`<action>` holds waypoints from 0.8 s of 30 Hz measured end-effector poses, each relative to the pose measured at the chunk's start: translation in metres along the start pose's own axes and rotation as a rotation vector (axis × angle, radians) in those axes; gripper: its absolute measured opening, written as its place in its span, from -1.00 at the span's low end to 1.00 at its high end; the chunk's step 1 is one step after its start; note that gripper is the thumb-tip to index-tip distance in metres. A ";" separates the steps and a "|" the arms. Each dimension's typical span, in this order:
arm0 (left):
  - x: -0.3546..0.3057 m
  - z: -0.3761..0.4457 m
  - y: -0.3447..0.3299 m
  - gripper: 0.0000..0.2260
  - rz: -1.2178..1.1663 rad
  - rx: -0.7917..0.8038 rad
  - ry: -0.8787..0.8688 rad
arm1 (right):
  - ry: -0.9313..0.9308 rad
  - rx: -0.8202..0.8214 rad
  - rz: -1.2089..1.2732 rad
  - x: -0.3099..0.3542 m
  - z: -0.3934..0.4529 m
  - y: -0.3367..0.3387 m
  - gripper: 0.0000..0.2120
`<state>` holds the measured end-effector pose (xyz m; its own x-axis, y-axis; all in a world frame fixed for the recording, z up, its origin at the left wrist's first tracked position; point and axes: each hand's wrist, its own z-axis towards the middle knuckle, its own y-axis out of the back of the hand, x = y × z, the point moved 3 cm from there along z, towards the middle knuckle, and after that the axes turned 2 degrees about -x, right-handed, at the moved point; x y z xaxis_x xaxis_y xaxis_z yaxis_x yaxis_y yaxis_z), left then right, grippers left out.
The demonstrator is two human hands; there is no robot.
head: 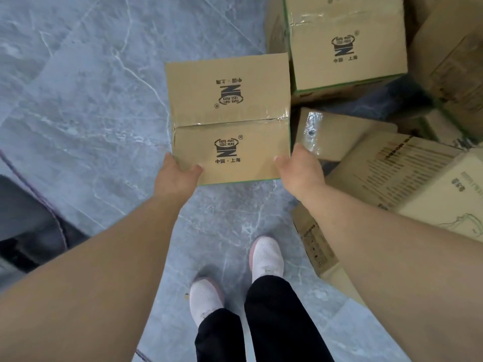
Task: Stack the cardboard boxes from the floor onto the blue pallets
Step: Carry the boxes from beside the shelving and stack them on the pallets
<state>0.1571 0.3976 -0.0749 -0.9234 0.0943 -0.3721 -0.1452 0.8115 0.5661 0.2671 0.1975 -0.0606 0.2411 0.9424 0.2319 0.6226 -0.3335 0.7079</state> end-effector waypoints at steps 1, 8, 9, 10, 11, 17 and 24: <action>0.001 0.003 -0.002 -0.53 -0.022 0.000 0.001 | -0.012 0.017 0.027 -0.001 0.003 -0.004 -0.70; 0.001 -0.017 0.014 -0.61 -0.100 -0.001 0.005 | -0.019 0.011 0.076 0.002 -0.017 0.005 -0.76; 0.000 -0.025 0.021 -0.62 -0.098 0.003 0.006 | -0.018 0.012 0.084 0.004 -0.023 0.011 -0.75; -0.002 -0.033 0.029 -0.62 -0.101 0.005 0.010 | -0.012 0.006 0.091 0.006 -0.031 0.018 -0.76; -0.005 -0.042 0.038 -0.62 -0.111 0.009 0.009 | -0.005 -0.005 0.099 0.009 -0.039 0.025 -0.77; -0.043 -0.105 0.092 -0.69 -0.132 0.012 -0.065 | -0.017 -0.039 0.203 0.026 -0.100 0.082 -0.76; -0.106 -0.196 0.145 -0.62 -0.072 0.005 -0.268 | -0.036 -0.174 0.392 0.019 -0.194 0.169 -0.73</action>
<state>0.1643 0.3920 0.1911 -0.7837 0.1853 -0.5928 -0.2042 0.8245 0.5277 0.2332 0.1644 0.1930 0.4625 0.7426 0.4844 0.3442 -0.6539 0.6737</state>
